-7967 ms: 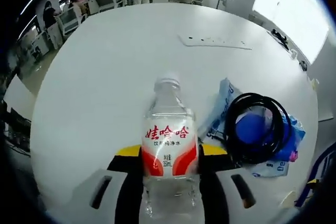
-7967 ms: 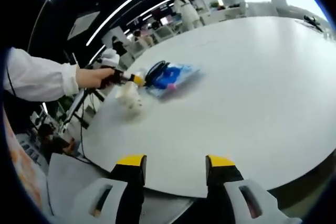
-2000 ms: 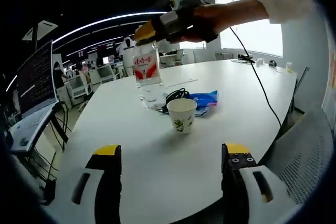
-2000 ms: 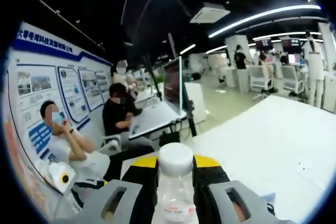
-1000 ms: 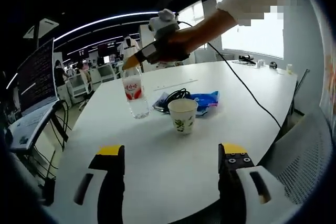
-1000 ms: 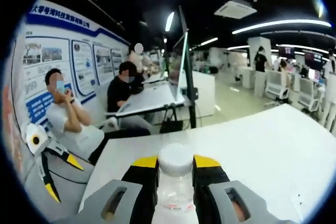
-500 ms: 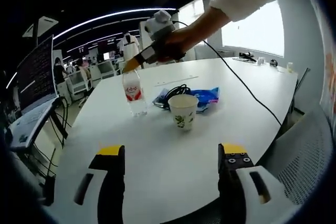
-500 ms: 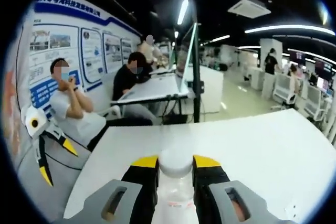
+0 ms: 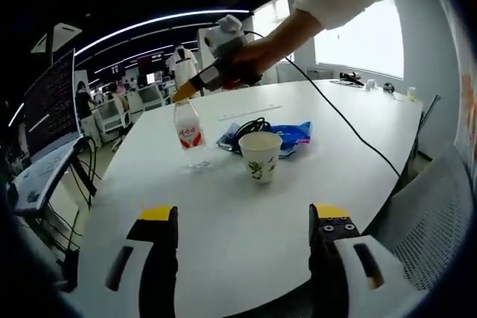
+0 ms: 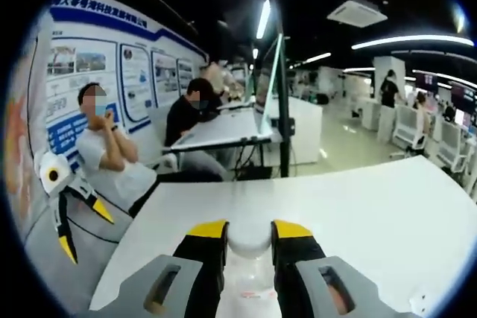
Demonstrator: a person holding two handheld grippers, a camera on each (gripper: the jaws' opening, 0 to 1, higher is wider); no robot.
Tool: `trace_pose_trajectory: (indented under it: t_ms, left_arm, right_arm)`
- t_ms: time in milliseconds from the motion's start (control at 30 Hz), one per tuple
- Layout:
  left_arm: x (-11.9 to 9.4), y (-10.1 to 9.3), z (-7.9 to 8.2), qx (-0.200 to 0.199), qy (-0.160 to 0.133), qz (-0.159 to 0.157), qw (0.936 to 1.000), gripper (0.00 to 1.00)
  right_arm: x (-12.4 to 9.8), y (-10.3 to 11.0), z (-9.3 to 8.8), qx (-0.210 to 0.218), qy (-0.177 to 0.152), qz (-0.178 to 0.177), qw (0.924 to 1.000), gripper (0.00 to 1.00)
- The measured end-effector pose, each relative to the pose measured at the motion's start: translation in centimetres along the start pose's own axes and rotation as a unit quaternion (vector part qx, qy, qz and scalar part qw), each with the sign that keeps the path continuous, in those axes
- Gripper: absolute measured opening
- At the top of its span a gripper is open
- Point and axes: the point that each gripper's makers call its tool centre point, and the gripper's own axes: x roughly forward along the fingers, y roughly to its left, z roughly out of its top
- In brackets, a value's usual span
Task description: Arrange the tabletop items into an orderly group along one side of the table until the central work area is clear of visible clutter.
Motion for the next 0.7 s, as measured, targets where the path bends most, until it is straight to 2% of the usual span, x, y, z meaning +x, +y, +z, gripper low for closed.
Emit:
trace_pose_trajectory:
  t_ms: [100,167,233,300,400,567,700]
  left_arm:
    - [0.0,0.0,0.1,0.0,-0.001,0.0,1.0,0.71]
    - [0.0,0.1,0.1,0.0,-0.001,0.001,1.0,0.71]
    - [0.0,0.1,0.1,0.0,-0.001,0.001,1.0,0.71]
    - [0.0,0.1,0.2,0.0,-0.003,0.001,1.0,0.72]
    - [0.0,0.1,0.1,-0.001,-0.003,0.001,1.0,0.72]
    - [0.0,0.0,0.1,0.0,-0.002,0.0,1.0,0.72]
    - [-0.1,0.0,0.1,0.0,-0.004,0.0,1.0,0.73]
  right_arm:
    - [-0.1,0.0,0.0,0.004,0.002,-0.005,1.0,0.21]
    - [-0.2,0.0,-0.3,0.037,0.006,-0.014,0.9992,0.22]
    - [-0.1,0.0,-0.3,0.059,0.006,-0.023,0.9979,0.3]
    - [-0.3,0.2,-0.2,0.065,0.004,-0.036,0.9972,0.43]
    - [-0.6,0.5,-0.3,0.081,0.004,-0.045,0.9956,0.51]
    - [-1.9,1.0,-0.3,0.081,0.004,-0.064,0.9947,0.53]
    - [-3.3,1.9,0.1,0.088,-0.008,-0.074,0.9934,0.53]
